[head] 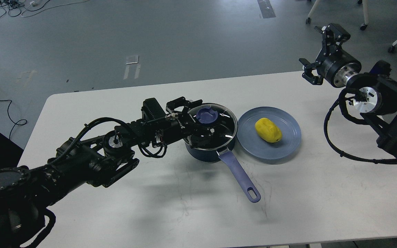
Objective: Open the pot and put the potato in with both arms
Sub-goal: 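Grasp the blue knob of the glass lid with the left gripper, then lift the lid off the saucepan and carry it toward the robot, then lower the glass lid onto the table and release it with left gripper, then reach the right gripper down to the yellow potato on the plate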
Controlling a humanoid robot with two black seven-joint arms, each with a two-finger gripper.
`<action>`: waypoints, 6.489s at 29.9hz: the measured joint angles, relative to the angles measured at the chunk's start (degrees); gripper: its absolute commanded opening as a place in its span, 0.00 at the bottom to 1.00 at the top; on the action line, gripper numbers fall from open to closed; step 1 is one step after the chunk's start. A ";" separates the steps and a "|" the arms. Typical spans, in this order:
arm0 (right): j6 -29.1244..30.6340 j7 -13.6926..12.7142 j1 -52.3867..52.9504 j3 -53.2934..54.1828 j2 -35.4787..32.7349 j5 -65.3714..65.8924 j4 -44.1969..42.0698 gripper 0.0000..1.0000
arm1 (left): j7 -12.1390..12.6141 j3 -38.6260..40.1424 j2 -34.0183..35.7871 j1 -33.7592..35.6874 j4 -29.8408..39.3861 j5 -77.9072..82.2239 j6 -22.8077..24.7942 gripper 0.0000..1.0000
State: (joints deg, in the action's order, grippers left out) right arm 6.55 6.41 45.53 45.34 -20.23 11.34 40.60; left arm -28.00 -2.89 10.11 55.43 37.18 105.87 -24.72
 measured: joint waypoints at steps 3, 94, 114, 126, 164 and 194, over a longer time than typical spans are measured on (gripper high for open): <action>-0.19 0.02 -0.20 -0.11 0.00 0.00 -0.04 1.00 | 0.00 -0.01 0.01 -0.23 -0.04 -0.46 0.30 0.77; -0.93 0.01 0.44 -1.67 0.07 0.09 0.18 1.00 | -0.01 -0.88 27.33 -7.55 7.73 -10.37 -3.29 0.32; -0.93 0.01 1.07 -1.65 0.02 0.09 0.37 1.00 | -0.01 -1.13 24.11 -8.40 5.46 -10.27 -3.29 0.33; -0.93 -0.08 2.10 -1.65 -0.23 0.09 0.37 1.00 | 0.00 -1.38 22.66 -10.87 3.61 -10.32 -3.28 0.34; -0.92 -0.25 3.32 -3.05 -2.44 0.09 0.74 1.00 | -0.01 -1.23 32.07 -11.56 14.14 -16.02 -3.28 0.98; -0.51 -0.25 4.24 -3.15 -2.79 0.09 0.61 1.00 | 0.00 7.67 31.55 5.00 21.36 -61.72 -0.98 0.98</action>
State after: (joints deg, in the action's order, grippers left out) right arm 6.04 6.16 49.77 42.19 -23.03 11.43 41.21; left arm -27.99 4.78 41.66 60.43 58.53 44.15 -25.70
